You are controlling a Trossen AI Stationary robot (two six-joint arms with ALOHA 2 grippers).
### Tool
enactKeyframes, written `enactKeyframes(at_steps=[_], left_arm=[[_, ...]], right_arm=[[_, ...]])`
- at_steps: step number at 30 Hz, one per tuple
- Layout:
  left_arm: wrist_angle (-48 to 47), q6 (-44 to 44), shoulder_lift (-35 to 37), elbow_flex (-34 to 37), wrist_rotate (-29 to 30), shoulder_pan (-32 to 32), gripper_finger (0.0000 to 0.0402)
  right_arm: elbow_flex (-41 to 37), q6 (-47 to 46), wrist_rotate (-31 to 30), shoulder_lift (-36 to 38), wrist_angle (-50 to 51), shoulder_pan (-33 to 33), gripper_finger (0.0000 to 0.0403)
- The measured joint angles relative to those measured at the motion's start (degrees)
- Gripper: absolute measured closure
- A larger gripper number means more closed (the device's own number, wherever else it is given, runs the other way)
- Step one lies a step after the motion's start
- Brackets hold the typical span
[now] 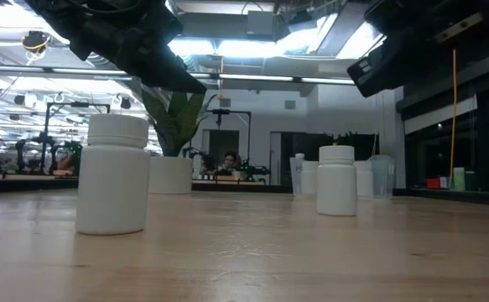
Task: Pick and place pill bottles into a basket
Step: Put the white pill bottle into the transparent bin
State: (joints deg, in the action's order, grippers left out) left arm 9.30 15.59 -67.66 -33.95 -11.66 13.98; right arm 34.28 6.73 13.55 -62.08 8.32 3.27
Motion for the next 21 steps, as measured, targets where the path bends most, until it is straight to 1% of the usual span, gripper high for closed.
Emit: enactKeyframes(at_steps=[2, 5, 12, 21], left_arm=[[0.02, -0.02, 0.0, 0.0, 0.0, 0.0, 0.04], [0.02, 0.0, 0.0, 0.0, 0.0, 0.0, 0.0398], [0.02, -0.02, 0.0, 0.0, 0.0, 0.0, 0.0389], [0.02, 0.0, 0.0, 0.0, 0.0, 0.0, 0.0395]], right_arm=[[0.0, 1.05, 2.59, 0.0, 0.0, 0.37, 0.0398], [0.0, 2.62, 4.46, 0.0, 0.39, 0.39, 0.0399], [0.0, 4.31, 4.58, 0.0, 0.96, 0.31, 0.0401], [0.0, 4.26, 4.58, 0.0, 0.87, 0.31, 0.0401]])
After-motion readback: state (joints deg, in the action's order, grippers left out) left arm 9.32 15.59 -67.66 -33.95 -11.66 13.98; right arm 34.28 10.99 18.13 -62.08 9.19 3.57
